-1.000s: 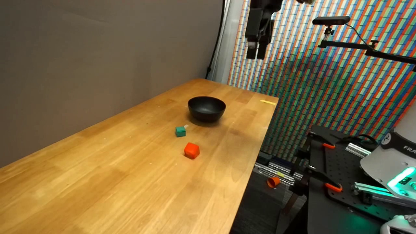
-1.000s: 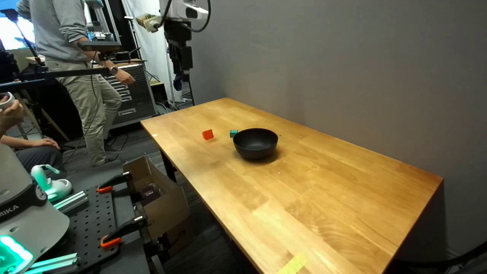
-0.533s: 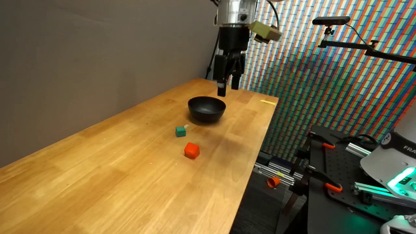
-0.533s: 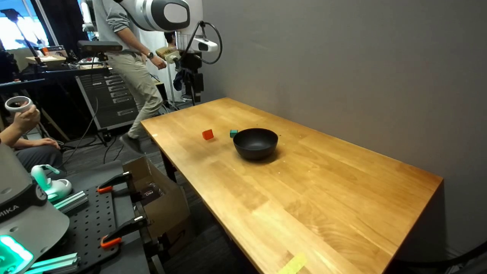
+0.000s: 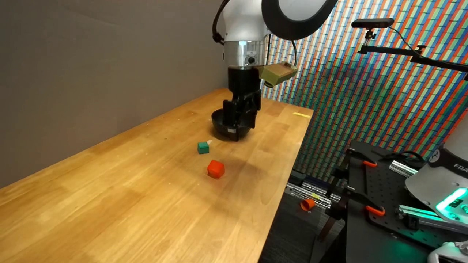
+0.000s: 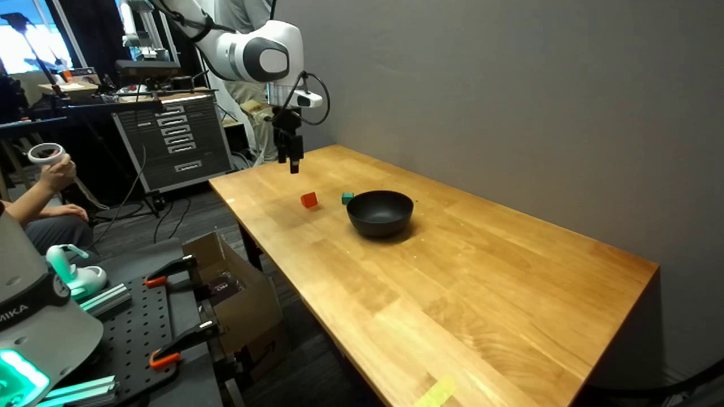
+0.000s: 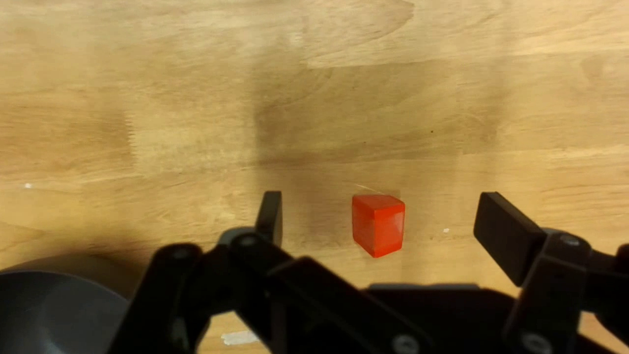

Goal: Put the orange and green blocks in the black bowl one at a time

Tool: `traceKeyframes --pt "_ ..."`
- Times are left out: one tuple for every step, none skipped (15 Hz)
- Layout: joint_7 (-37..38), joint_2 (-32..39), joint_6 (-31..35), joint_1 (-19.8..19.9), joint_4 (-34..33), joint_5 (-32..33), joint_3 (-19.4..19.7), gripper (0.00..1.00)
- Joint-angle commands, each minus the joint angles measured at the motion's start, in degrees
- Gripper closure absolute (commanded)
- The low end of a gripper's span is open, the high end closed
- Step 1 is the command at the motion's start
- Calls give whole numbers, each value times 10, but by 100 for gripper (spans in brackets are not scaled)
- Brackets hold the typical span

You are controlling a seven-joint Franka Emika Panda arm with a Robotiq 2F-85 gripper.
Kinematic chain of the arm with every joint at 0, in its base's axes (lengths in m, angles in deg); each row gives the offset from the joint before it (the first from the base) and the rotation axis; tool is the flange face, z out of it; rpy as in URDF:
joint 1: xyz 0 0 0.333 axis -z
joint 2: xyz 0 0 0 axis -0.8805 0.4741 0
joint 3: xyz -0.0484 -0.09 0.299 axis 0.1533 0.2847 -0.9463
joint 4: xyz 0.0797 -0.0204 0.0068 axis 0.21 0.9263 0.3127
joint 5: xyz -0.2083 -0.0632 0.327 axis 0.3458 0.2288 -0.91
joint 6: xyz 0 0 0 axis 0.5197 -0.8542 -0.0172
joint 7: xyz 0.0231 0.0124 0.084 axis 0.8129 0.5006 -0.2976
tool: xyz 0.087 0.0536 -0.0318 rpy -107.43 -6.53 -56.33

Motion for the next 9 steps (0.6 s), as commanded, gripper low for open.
traceKeyframes --pt "24 52 18 -25 -44 25 10 0" --pt "23 65 23 -30 -53 26 10 0" --pt "24 77 26 -36 -60 31 12 0" --pt "23 92 30 -41 -68 35 15 0" --pt "26 106 35 -48 -76 44 19 0" --pt "26 115 40 -53 -82 49 21 0" --pt "27 128 48 -60 -88 58 26 0" --pt "28 139 55 -66 -94 62 30 0" --pt "32 150 65 -73 -100 71 36 0"
